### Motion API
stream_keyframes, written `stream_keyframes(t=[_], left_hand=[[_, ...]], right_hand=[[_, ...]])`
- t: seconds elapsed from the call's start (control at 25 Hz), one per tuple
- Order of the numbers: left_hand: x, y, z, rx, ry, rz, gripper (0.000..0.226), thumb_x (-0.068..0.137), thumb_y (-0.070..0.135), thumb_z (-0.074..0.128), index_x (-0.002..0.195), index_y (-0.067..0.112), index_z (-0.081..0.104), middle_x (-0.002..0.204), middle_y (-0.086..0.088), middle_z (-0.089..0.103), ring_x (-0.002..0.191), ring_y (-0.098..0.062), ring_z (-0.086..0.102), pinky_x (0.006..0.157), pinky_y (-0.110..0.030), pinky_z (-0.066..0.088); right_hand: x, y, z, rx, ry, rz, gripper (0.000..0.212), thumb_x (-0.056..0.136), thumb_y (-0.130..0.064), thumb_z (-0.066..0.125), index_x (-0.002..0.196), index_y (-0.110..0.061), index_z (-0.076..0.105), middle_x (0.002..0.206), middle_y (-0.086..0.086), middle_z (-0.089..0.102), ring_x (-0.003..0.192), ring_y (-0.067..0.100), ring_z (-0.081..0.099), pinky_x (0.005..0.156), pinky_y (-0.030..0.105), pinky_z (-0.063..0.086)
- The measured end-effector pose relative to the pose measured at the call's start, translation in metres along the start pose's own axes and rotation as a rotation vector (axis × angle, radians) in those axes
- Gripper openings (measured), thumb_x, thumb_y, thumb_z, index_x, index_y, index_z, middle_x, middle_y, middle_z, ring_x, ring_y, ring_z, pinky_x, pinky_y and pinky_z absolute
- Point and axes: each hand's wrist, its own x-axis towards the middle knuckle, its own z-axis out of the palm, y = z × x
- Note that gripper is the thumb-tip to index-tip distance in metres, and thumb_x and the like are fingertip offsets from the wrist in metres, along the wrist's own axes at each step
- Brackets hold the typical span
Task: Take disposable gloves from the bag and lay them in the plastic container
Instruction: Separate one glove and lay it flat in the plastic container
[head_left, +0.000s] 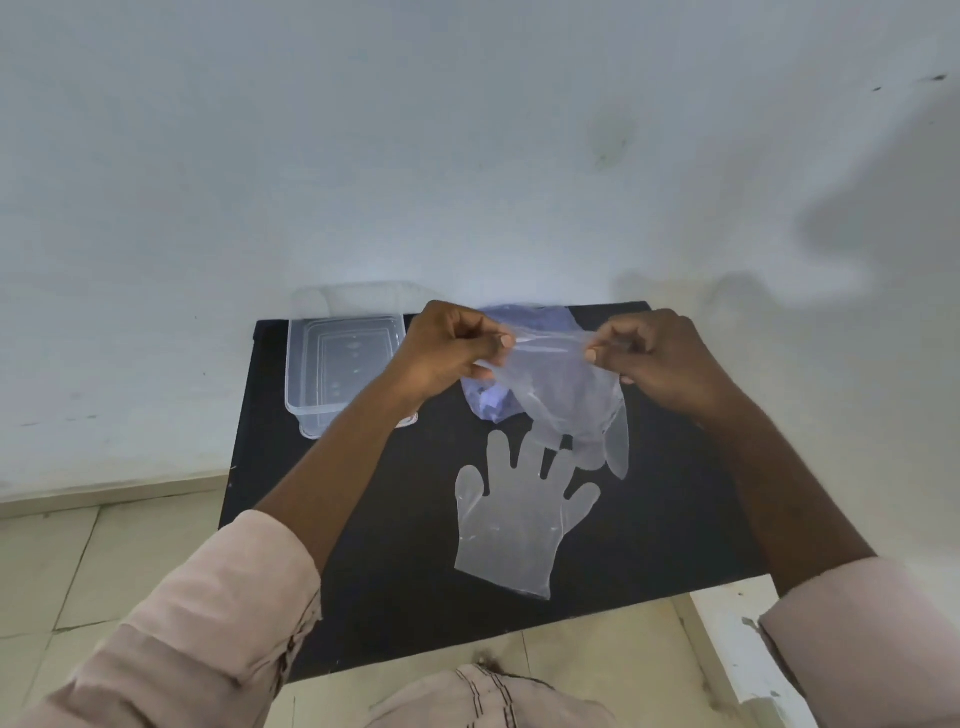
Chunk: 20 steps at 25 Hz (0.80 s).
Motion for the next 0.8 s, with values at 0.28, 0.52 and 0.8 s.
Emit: stream_keyframes(t=[0.28, 0.52, 0.8], left_hand=[[0.020, 0.010, 0.000, 0.019, 0.093, -0.039, 0.014, 0.081, 0.014, 0.075, 0.090, 0.003, 0.076, 0.078, -0.012, 0.074, 0.075, -0.022, 0.071, 0.074, -0.034, 0.061], [0.025, 0.015, 0.001, -0.132, 0.142, -0.123, 0.009, 0.091, 0.011, 0.063, 0.093, 0.004, 0.068, 0.093, -0.013, 0.072, 0.081, -0.021, 0.070, 0.070, -0.032, 0.060], [0.033, 0.011, -0.021, -0.160, 0.227, -0.150, 0.012, 0.093, 0.017, 0.060, 0.089, 0.007, 0.063, 0.104, -0.025, 0.070, 0.087, -0.028, 0.071, 0.076, -0.033, 0.059]], right_hand=[[0.034, 0.012, -0.003, 0.400, -0.013, 0.039, 0.012, 0.089, -0.017, 0.065, 0.094, -0.010, 0.073, 0.086, 0.004, 0.074, 0.079, 0.008, 0.070, 0.054, 0.020, 0.053], [0.060, 0.019, 0.010, 0.694, -0.029, 0.117, 0.013, 0.092, -0.021, 0.060, 0.093, -0.012, 0.069, 0.089, 0.002, 0.073, 0.083, 0.016, 0.072, 0.052, 0.025, 0.053], [0.090, 0.015, 0.041, 0.754, -0.132, 0.103, 0.007, 0.089, -0.009, 0.061, 0.095, -0.010, 0.065, 0.084, 0.007, 0.074, 0.080, 0.021, 0.073, 0.065, 0.027, 0.058]])
